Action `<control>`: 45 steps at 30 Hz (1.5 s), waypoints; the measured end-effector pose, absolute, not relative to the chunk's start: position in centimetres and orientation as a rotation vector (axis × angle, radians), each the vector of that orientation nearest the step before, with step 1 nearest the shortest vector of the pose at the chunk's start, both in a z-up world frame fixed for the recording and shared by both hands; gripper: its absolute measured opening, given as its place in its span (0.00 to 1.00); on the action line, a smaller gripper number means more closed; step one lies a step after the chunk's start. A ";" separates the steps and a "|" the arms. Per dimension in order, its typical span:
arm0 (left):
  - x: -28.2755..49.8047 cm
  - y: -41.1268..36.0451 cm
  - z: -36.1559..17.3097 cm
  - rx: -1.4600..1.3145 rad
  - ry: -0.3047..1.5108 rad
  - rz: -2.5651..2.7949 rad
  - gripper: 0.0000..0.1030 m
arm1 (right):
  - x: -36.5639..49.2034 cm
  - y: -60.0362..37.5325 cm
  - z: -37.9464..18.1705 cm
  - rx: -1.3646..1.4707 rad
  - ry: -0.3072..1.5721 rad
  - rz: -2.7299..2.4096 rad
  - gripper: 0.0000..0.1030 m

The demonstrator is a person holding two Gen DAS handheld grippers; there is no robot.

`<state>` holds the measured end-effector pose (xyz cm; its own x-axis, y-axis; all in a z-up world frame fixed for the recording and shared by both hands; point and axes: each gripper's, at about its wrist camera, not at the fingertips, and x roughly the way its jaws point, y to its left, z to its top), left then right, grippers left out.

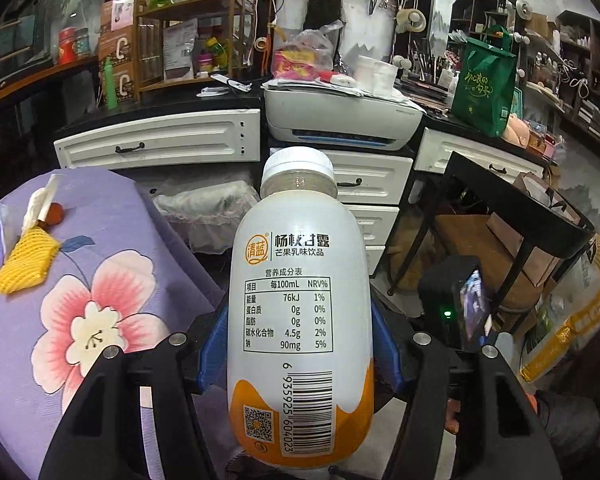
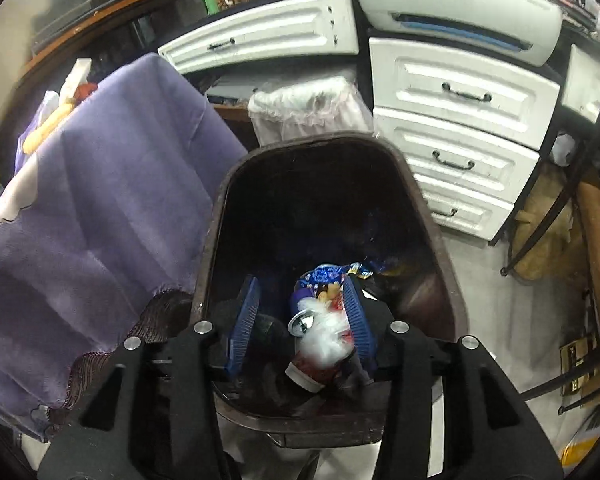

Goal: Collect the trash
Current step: 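Carry the tissue over the bin and open the right gripper, then lower the white milk bottle into the bin and open the left gripper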

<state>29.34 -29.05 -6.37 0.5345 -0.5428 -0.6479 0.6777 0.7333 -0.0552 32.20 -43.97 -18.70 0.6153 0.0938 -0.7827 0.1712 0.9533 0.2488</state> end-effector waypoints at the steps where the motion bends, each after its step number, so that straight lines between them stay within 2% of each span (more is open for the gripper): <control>1: 29.4 -29.3 -6.5 0.214 0.695 -0.735 0.59 | 31.8 -44.2 -18.2 0.315 0.897 -0.047 0.44; 3: 29.7 -29.7 -7.0 0.209 0.709 -0.738 0.59 | 31.1 -44.8 -17.3 0.324 0.869 -0.049 0.45; 5: 29.9 -30.0 -7.6 0.203 0.724 -0.738 0.59 | 30.1 -45.8 -16.1 0.328 0.834 -0.068 0.55; 13: 30.4 -32.8 -10.7 0.226 0.787 -0.743 0.59 | 26.3 -49.6 -13.2 0.294 0.749 -0.203 0.55; 28: 31.9 -39.2 -18.6 0.330 1.018 -0.689 0.59 | 22.5 -54.4 -11.8 0.396 0.697 -0.263 0.55; 32: 32.5 -39.7 -19.7 0.370 1.070 -0.646 0.62 | 22.4 -54.4 -11.5 0.400 0.693 -0.258 0.55; 35: 32.2 -39.8 -19.8 0.421 1.045 -0.620 0.74 | 22.3 -54.2 -11.1 0.409 0.686 -0.250 0.55; 45: 30.3 -38.3 -16.7 0.421 0.922 -0.658 0.78 | 22.9 -53.2 -9.7 0.393 0.665 -0.239 0.55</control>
